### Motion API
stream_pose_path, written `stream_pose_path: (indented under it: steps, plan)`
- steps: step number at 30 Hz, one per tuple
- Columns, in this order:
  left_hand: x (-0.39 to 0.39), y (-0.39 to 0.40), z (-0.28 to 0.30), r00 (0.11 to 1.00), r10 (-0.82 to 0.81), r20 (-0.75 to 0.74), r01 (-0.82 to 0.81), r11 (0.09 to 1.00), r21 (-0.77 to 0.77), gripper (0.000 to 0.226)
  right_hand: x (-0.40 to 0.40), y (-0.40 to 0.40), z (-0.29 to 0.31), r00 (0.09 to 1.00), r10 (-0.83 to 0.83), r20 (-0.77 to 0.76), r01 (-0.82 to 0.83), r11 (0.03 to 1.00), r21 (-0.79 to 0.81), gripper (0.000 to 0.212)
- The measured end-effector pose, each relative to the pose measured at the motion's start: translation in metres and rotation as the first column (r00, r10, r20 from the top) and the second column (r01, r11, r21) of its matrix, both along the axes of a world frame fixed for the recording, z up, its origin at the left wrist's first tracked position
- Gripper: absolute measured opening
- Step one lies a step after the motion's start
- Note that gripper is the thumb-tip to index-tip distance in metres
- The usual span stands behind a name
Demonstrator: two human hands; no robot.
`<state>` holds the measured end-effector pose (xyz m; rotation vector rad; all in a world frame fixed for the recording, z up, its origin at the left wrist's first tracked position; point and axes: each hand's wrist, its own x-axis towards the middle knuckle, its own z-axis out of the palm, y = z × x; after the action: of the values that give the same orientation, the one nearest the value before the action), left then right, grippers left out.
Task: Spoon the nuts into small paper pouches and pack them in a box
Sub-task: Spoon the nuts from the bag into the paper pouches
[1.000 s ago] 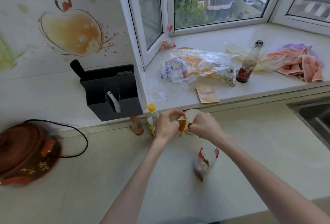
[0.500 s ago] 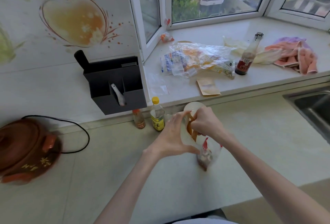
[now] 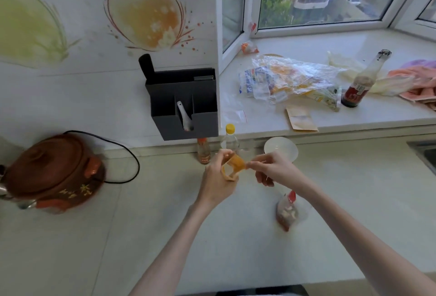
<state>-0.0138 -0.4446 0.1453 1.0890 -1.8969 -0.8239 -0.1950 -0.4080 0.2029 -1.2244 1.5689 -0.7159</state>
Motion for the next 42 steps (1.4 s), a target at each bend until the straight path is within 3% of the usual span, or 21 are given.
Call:
stream_pose_path:
  steps: [2,4,7,12,19,29,35,42]
  plan:
    - [0.016,-0.004,-0.006,0.994,0.108,-0.032,-0.108,0.994,-0.010,0.050,-0.003,-0.005,-0.010,0.997,-0.061,0.043,0.059,0.997,0.045,0.025]
    - [0.032,-0.007,-0.010,0.978,0.203,-0.057,-0.204,0.979,-0.019,0.048,-0.003,-0.011,-0.021,0.996,-0.090,-0.015,0.091,0.989,0.113,0.027]
    - [0.053,-0.010,-0.013,0.952,0.296,-0.076,-0.296,0.955,0.009,0.039,0.012,-0.025,-0.028,0.997,-0.012,-0.077,0.028,0.979,0.200,0.022]
    - [0.075,-0.015,-0.010,0.917,0.378,-0.127,-0.372,0.926,0.067,0.037,0.059,-0.068,-0.014,0.992,0.096,-0.085,-0.086,0.989,0.121,0.016]
    - [0.101,-0.013,-0.006,0.888,0.408,-0.212,-0.389,0.913,0.126,0.034,0.120,-0.147,0.029,0.985,0.108,-0.136,-0.113,0.993,-0.029,0.021]
    - [0.121,-0.005,-0.011,0.890,0.405,-0.211,-0.369,0.910,0.188,0.037,0.158,-0.212,0.064,0.959,0.005,-0.283,-0.005,1.000,0.001,0.011]
    - [0.122,-0.001,-0.012,0.899,0.384,-0.212,-0.343,0.917,0.205,0.034,0.167,-0.209,0.057,0.950,0.065,-0.306,-0.047,0.997,0.064,0.012]
    - [0.119,0.004,-0.011,0.907,0.362,-0.216,-0.314,0.922,0.228,0.033,0.161,-0.202,0.048,0.917,-0.030,-0.399,-0.033,0.988,-0.150,0.019]
